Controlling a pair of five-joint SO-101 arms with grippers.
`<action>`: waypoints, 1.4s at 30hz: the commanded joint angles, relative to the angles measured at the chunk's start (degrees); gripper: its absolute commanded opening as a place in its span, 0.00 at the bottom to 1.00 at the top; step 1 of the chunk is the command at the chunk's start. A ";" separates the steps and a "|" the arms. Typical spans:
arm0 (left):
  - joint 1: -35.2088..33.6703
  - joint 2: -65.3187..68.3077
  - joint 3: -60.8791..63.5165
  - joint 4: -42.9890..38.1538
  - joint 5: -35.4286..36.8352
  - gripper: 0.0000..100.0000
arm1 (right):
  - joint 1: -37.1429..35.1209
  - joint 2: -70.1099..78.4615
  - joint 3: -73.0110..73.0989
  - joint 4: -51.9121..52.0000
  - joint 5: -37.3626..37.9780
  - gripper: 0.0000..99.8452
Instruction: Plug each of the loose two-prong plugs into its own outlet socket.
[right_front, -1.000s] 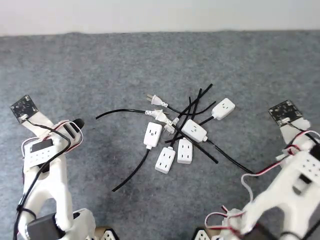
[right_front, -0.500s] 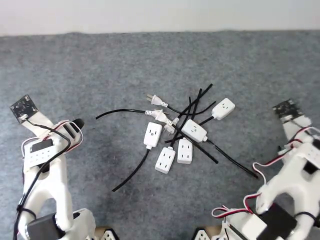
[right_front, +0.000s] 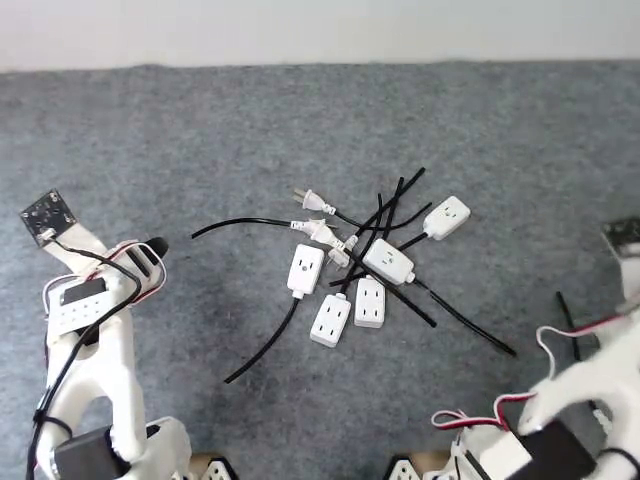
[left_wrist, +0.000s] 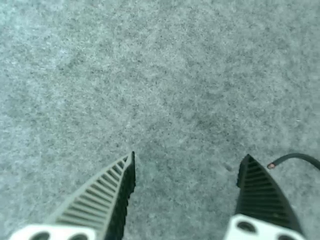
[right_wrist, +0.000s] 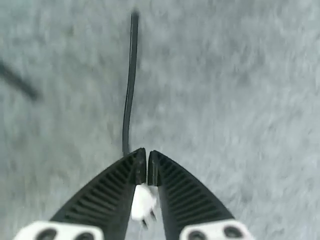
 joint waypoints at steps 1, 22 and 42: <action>0.44 -0.09 -0.92 -1.41 0.09 0.31 | 6.20 -2.68 -3.34 3.82 7.30 0.01; 0.44 -0.09 -0.92 -1.41 0.09 0.31 | 18.07 -2.68 19.96 -20.00 16.44 0.01; 0.44 -0.09 -0.84 -1.41 0.09 0.31 | 17.27 -5.49 22.86 -19.38 20.13 0.01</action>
